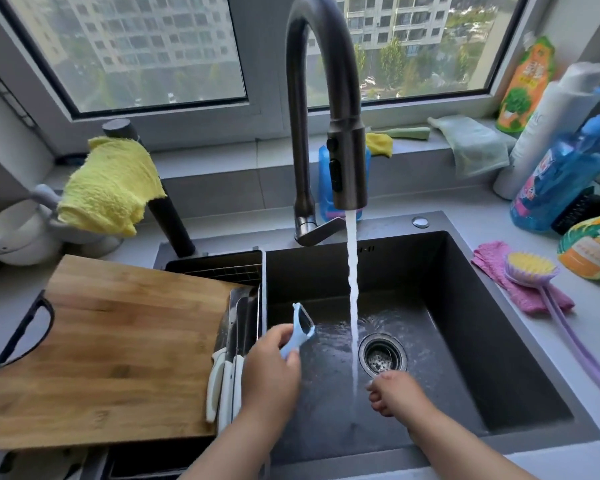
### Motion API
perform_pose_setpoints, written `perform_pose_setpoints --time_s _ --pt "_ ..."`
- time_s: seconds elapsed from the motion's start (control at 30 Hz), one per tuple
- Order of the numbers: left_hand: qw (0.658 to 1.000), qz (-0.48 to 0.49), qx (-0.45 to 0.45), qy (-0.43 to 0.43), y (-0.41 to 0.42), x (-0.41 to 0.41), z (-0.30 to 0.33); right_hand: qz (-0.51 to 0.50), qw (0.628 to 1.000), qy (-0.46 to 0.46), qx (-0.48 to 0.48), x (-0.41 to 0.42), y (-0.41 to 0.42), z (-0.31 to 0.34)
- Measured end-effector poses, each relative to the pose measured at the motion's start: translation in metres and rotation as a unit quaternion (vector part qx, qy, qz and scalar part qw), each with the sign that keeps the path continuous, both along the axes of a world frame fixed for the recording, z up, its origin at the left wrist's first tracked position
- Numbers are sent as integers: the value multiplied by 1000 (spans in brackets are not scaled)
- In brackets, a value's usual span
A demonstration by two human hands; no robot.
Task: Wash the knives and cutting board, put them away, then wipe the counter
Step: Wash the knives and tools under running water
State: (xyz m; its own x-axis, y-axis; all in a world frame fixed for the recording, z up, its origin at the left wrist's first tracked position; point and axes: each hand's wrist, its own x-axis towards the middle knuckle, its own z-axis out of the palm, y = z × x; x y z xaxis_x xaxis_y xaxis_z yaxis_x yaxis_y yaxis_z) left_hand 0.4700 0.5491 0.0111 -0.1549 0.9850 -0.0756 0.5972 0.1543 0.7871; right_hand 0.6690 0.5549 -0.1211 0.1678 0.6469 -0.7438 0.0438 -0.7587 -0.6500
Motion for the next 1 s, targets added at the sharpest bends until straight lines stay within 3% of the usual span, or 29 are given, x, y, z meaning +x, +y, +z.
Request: perform_pose_setpoints --time_s 0.13,0.23,0.37,0.5,0.63,0.73,1.0 --pt "989 131 57 38 9 -45 4 -11 999 20 -27 0 2 5" --pt "981 178 40 72 15 -73 -8 -15 998 34 -47 -1 4 10" --pt "983 151 -38 95 15 -90 -31 -13 999 23 -22 -4 13 17" --pt "983 122 -65 117 11 -94 -40 -7 995 -26 99 -4 34 56" --pt "976 132 -25 170 15 -89 -36 15 974 -65 218 -14 70 117" --pt "978 129 20 163 19 -77 -21 48 956 -84 278 -22 97 150" --pt "992 74 45 87 39 -52 -2 97 945 -113 292 -24 154 168"
